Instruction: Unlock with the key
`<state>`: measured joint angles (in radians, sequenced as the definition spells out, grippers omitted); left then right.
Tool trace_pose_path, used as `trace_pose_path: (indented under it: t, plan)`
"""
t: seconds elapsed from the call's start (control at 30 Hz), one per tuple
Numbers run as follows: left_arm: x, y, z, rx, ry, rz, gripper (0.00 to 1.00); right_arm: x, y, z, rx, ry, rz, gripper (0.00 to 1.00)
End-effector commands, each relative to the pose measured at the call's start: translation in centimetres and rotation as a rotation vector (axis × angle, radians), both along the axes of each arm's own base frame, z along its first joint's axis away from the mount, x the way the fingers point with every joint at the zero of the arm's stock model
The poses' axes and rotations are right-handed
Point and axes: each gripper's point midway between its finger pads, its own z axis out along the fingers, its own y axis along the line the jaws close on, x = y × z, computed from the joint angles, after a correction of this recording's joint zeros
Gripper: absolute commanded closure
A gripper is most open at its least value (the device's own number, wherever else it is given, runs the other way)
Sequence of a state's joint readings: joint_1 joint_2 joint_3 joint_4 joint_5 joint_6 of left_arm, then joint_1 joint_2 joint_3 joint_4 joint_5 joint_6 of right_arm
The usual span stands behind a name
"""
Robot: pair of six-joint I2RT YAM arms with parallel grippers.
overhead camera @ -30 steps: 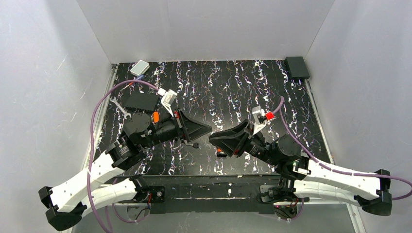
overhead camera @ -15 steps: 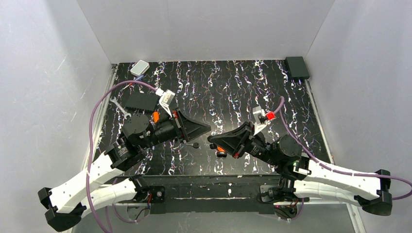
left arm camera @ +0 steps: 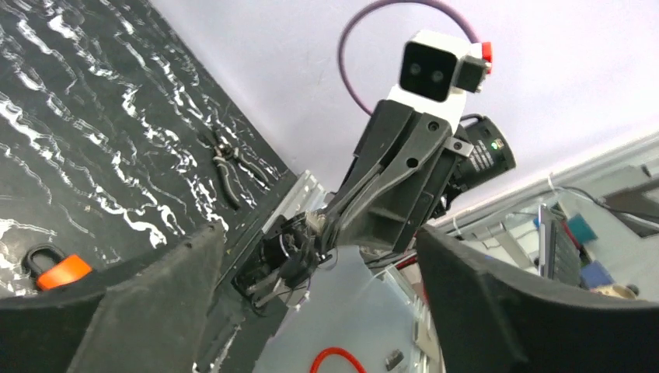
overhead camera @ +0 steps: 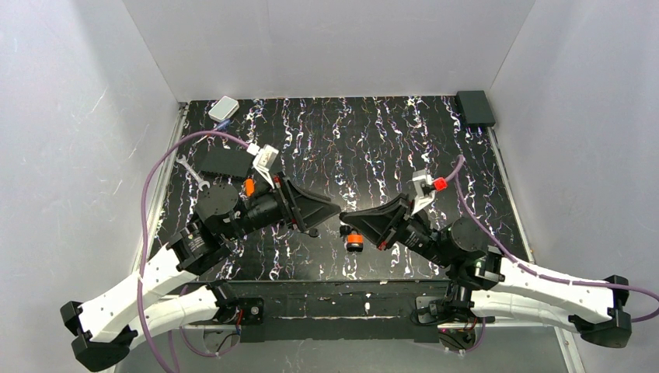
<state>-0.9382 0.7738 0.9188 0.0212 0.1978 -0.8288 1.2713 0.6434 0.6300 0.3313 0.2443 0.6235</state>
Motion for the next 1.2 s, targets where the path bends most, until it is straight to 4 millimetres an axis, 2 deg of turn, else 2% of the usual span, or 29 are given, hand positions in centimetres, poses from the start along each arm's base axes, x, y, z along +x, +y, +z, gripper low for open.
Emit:
trace_pose_path:
  t: [0.0,0.13,0.23,0.33,0.4,0.57,0.63,0.73,0.8,0.9,0.97,1.17]
  plan:
    - [1.5,1.8,-2.8,0.079,0.037,0.132,0.02,2.9,-3.1,-2.1,-0.028,0.101,-0.204,0.99]
    - [3.4,3.8,-5.9,0.177,0.094,0.284,0.02,3.6,-4.7,-3.8,-0.051,0.130,-0.270,0.99]
    - [4.0,4.3,-8.2,0.268,0.128,0.328,0.02,4.3,-5.7,-5.0,-0.090,0.149,-0.327,0.99]
    - [4.7,3.9,-10.5,0.371,0.189,0.343,0.02,5.0,-6.6,-5.7,-0.121,0.170,-0.387,0.99]
    - [5.0,3.5,-12.1,0.439,0.224,0.345,0.02,5.6,-7.6,-6.8,-0.165,0.203,-0.447,0.99]
    - [5.9,1.4,-15.5,0.544,0.317,0.330,0.02,7.1,-11.2,-8.6,-0.274,0.282,-0.642,0.99]
    - [6.3,0.5,-16.8,0.596,0.346,0.318,0.04,7.2,-12.2,-8.3,-0.276,0.282,-0.668,0.99]
    - [6.9,-0.3,-19.3,0.696,0.408,0.329,0.16,7.3,-13.8,-7.7,-0.247,0.284,-0.707,0.99]
    - [6.9,-0.9,-21.1,0.771,0.451,0.326,0.19,7.3,-15.2,-7.2,-0.231,0.287,-0.741,0.99]
    - [7.1,-2.2,-22.7,0.874,0.479,0.335,0.22,7.3,-16.7,-7.1,-0.249,0.289,-0.779,0.99]
    - [7.3,-2.7,-24.3,0.963,0.502,0.354,0.23,7.3,-17.2,-7.2,-0.265,0.292,-0.796,0.99]
    - [7.0,-4.9,-27.3,1.103,0.540,0.373,0.25,7.1,-17.8,-7.0,-0.276,0.294,-0.797,0.99]
